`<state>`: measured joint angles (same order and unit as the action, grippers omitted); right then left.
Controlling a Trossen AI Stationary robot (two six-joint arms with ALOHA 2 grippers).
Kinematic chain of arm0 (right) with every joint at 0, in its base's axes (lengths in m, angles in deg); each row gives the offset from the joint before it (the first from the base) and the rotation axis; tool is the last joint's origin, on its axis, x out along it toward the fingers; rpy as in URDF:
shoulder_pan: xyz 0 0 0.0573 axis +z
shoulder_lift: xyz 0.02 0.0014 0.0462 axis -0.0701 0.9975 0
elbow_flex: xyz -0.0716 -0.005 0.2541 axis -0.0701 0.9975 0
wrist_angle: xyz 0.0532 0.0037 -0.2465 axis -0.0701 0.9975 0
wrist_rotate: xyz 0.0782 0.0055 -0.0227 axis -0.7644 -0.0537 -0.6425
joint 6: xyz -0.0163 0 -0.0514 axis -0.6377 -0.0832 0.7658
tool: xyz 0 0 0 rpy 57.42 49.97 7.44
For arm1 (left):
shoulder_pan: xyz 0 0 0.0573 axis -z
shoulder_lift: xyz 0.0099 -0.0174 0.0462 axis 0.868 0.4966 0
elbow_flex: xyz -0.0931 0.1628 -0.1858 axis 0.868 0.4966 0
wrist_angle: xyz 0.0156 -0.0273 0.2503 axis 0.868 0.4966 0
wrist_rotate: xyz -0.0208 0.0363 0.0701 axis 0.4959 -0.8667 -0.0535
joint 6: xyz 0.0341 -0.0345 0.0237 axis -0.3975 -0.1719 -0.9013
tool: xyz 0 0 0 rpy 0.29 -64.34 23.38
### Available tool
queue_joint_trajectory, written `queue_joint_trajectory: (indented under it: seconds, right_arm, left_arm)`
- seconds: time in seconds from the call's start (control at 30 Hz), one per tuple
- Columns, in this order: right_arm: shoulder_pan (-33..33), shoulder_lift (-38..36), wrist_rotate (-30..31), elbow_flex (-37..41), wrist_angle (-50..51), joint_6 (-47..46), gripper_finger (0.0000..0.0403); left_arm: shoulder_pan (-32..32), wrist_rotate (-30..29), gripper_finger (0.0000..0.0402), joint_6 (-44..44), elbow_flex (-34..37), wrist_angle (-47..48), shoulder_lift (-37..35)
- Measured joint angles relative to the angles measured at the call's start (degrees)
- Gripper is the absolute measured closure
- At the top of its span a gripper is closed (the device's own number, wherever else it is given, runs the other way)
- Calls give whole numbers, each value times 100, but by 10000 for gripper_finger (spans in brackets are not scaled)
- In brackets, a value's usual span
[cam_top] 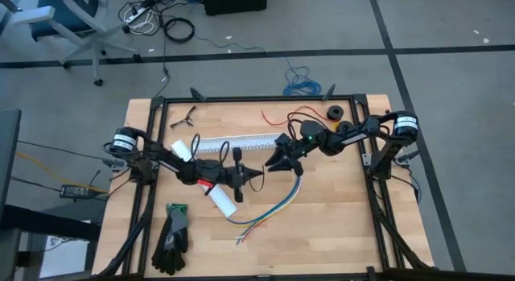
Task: Ziptie cables
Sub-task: Prepare the black zip tie
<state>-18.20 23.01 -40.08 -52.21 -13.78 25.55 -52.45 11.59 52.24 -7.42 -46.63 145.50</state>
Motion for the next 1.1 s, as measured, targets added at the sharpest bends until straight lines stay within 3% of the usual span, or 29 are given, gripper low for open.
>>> queue_joint_trajectory:
  seconds: [0.5,0.73,1.1]
  right_arm:
    - [97,0,30,-542,632,228,321]
    - [134,0,9,-640,649,663,395]
    - [134,0,292,-640,551,667,403]
  left_arm:
    - [-61,76,402,0,-55,23,0]
    - [-61,74,402,29,-55,32,2]
    - [-66,48,402,299,-57,226,4]
